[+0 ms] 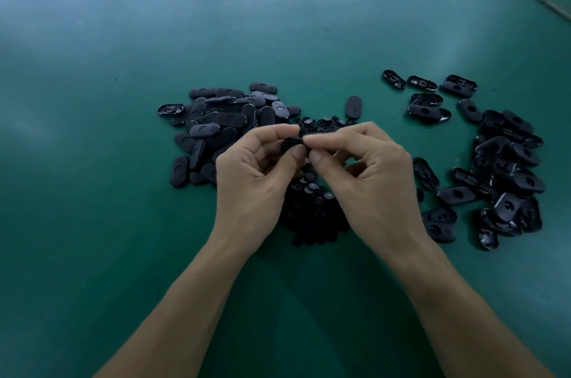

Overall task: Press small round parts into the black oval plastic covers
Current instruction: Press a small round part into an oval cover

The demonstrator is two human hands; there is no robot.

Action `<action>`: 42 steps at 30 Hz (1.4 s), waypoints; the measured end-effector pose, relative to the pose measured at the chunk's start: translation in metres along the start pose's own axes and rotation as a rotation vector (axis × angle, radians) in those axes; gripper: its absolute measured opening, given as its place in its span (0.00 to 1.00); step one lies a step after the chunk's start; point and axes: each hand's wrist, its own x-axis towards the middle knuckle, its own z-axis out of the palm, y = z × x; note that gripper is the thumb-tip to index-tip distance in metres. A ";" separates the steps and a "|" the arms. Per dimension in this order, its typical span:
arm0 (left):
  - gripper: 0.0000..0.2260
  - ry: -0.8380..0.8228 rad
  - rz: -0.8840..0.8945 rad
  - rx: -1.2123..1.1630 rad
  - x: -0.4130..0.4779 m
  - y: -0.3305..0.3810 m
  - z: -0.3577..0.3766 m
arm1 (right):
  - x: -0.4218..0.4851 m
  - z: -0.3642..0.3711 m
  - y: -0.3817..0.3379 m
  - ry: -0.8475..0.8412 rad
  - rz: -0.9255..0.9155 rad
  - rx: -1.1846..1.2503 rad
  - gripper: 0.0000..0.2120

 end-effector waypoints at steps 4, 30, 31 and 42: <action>0.11 -0.036 0.000 0.008 -0.001 0.001 0.000 | 0.003 -0.004 0.003 -0.045 0.054 0.027 0.13; 0.12 0.013 -0.014 0.073 -0.001 0.001 0.000 | 0.008 -0.010 0.009 -0.135 0.176 0.103 0.05; 0.12 0.016 -0.014 0.075 -0.001 0.001 0.000 | 0.008 -0.010 0.009 -0.136 0.172 0.104 0.05; 0.09 0.146 0.024 -0.030 0.003 -0.005 -0.001 | 0.026 -0.023 0.009 -0.038 0.154 -0.252 0.12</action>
